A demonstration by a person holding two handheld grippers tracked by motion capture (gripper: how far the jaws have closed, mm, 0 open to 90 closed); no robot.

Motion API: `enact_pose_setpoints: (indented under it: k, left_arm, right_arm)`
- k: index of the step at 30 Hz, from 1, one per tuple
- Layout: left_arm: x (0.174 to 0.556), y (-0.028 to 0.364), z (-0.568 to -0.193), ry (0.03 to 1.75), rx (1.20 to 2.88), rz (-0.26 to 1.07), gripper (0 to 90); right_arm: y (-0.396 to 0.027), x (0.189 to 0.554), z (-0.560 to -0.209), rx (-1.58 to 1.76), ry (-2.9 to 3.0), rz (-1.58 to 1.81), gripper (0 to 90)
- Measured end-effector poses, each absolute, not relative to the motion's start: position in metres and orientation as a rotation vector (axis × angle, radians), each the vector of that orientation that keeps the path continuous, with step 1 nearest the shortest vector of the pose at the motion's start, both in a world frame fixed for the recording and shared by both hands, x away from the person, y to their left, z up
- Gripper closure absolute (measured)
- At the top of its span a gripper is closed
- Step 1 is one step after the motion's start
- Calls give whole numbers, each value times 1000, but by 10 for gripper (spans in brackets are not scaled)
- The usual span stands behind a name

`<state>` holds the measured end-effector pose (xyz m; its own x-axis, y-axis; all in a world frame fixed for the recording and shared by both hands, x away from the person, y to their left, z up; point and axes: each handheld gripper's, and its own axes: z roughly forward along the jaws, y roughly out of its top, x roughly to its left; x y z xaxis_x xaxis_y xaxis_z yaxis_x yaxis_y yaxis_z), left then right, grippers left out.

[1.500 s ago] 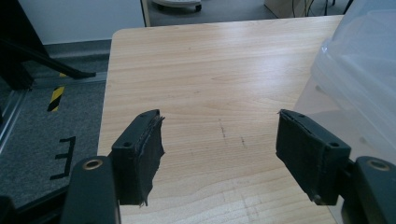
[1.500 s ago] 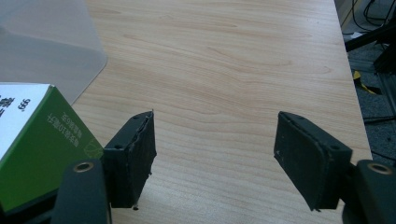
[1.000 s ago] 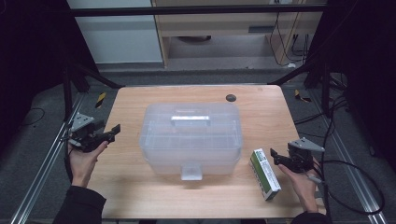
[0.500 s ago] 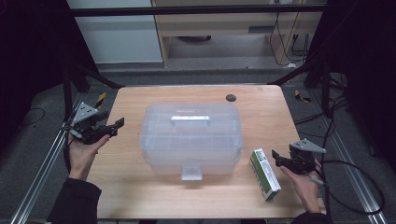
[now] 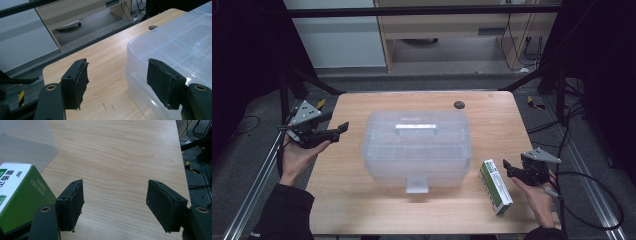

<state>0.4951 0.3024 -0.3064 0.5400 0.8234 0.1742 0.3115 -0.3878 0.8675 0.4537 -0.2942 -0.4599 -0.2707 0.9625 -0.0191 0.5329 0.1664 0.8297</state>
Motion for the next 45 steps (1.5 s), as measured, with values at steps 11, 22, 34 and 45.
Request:
enact_pose_setpoints:
  k: [11, 22, 34, 45]
  left_arm:
    - [497, 278, -288, 799, 2075, 781, 347]
    - [497, 262, -277, 712, 2154, 757, 352]
    - [497, 251, -274, 624, 2201, 711, 349]
    - [496, 232, -272, 485, 2263, 709, 337]
  right_arm:
    - [-293, 453, -459, 1407, 1887, 970, 386]
    - [-291, 453, -459, 1387, 1921, 950, 427]
    - [-291, 453, -460, 1373, 1938, 933, 423]
    - [-291, 454, -460, 1371, 1940, 932, 414]
